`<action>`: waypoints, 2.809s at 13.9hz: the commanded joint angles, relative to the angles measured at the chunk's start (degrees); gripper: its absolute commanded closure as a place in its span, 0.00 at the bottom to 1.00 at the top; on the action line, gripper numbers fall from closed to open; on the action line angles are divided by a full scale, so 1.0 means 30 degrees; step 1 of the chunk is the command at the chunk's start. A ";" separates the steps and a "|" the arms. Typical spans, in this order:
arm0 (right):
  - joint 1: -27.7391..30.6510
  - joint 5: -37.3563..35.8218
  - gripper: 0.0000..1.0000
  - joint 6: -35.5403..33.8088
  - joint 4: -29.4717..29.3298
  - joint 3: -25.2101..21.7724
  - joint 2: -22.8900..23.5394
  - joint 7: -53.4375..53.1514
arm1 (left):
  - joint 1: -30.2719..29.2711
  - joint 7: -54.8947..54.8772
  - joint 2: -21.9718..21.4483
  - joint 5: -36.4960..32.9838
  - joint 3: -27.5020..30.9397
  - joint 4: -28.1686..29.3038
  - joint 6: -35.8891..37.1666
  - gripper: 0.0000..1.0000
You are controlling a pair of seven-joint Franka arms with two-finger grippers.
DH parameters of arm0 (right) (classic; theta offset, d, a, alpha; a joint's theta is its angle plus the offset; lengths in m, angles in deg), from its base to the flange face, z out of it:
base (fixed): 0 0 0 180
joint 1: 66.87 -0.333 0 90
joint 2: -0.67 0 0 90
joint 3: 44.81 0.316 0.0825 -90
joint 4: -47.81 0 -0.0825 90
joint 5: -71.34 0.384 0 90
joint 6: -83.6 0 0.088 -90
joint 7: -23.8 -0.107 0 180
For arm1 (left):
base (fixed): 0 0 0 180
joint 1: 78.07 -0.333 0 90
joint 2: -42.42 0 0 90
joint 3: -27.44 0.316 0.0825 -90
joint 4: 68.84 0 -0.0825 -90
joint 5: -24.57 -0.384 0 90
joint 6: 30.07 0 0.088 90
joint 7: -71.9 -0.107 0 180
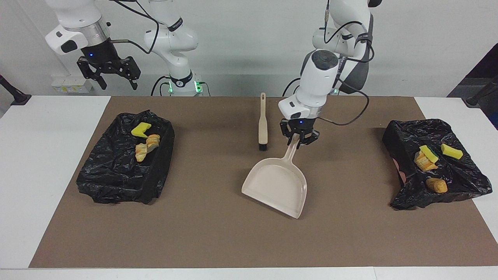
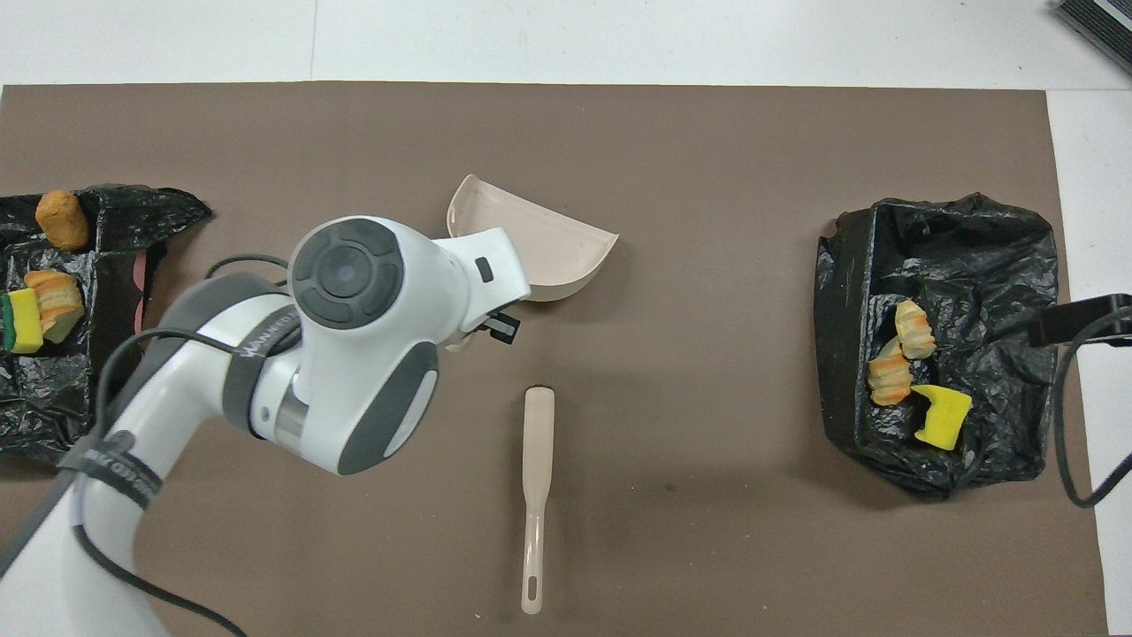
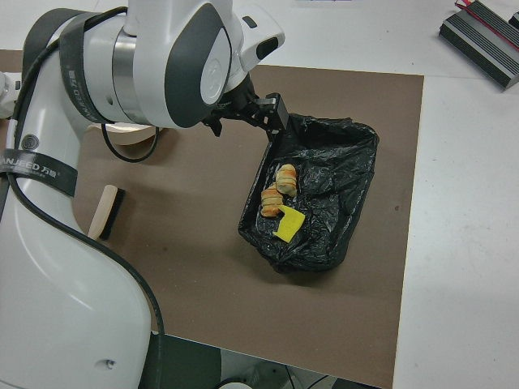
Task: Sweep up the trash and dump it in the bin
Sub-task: 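Set the dustpan down at the table center with the left gripper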
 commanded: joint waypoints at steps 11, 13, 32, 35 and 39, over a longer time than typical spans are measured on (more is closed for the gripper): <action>0.0069 0.0030 0.00 0.0157 0.0580 0.0038 -0.0443 0.0744 | 0.2276 0.7974 0.2511 0.0743 0.0392 0.0564 -0.3006 1.00; 0.0069 0.0030 0.00 0.0157 0.0580 0.0038 -0.0472 0.0744 | 0.2276 0.7623 0.2483 0.0774 0.0422 0.0389 -0.2948 0.00; 0.0069 -0.0233 0.00 0.0186 0.0755 0.0038 -0.0531 0.0744 | -0.6477 -0.2010 -0.0651 0.0774 0.0803 -0.3157 0.4987 0.00; 0.0069 -0.0233 0.00 0.0186 0.0755 0.0038 -0.0531 0.0744 | -0.8295 -0.2397 -0.1353 0.0687 0.0861 -0.3363 0.5895 0.00; 0.0069 -0.0233 0.00 0.0157 0.0785 0.0038 -0.0531 0.0744 | -0.9763 -0.2133 -0.1589 0.0540 0.1153 -0.4210 0.8471 0.00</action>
